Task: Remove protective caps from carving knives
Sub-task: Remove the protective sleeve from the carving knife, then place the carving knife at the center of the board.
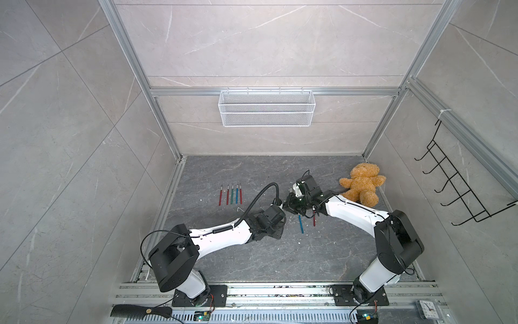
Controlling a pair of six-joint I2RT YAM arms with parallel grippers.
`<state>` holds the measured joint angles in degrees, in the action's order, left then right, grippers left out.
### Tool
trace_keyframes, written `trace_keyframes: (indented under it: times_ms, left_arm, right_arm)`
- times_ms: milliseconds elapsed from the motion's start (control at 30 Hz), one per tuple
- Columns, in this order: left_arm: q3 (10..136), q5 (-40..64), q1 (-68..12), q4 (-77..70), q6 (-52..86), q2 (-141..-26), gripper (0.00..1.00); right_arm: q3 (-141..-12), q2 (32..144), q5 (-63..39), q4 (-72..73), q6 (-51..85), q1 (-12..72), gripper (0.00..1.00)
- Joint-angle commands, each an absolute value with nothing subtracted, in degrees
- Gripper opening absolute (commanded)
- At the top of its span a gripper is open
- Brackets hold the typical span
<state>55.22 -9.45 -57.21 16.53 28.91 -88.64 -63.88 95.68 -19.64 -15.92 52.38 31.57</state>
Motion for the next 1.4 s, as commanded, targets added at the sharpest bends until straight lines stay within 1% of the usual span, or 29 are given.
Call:
trace_keyframes:
  times_ms: [0, 1000, 1367]
  left_arm:
    - [56.7, -9.0, -58.6, 21.5, 26.8, -89.9, 0.00]
    - [57.6, -10.5, -59.4, 23.4, 25.5, -90.3, 0.00]
    - [55.3, -17.3, -59.2, 22.5, 25.6, -85.1, 0.00]
  right_arm:
    - [-67.5, 96.4, -18.7, -14.9, 53.8, 30.6, 0.00]
    - [-77.4, 101.0, -15.9, -21.7, 50.5, 28.0, 0.00]
    - [-75.6, 95.4, -17.8, -21.1, 44.1, 24.7, 0.00]
